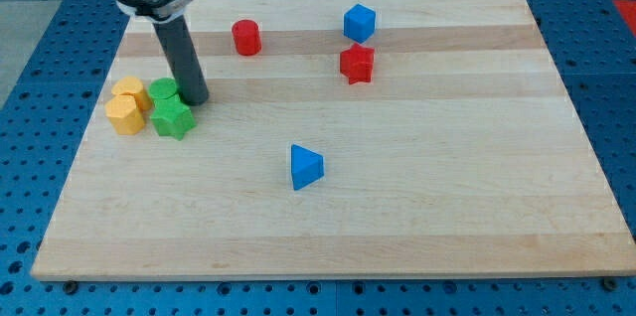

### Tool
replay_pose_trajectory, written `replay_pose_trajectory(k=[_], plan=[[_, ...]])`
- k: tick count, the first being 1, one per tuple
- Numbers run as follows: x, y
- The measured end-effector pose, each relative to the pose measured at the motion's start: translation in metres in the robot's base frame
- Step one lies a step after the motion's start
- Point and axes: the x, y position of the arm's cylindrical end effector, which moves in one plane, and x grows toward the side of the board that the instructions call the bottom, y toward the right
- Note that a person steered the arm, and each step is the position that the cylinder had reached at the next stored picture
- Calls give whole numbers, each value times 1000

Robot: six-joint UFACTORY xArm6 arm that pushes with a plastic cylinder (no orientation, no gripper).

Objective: Push the green blocks into the yellow blocks

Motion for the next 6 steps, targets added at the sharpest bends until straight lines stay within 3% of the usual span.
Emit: replay_pose_trajectory(k=[2,4,6], plan=[[0,-24],[2,54],[30,53]])
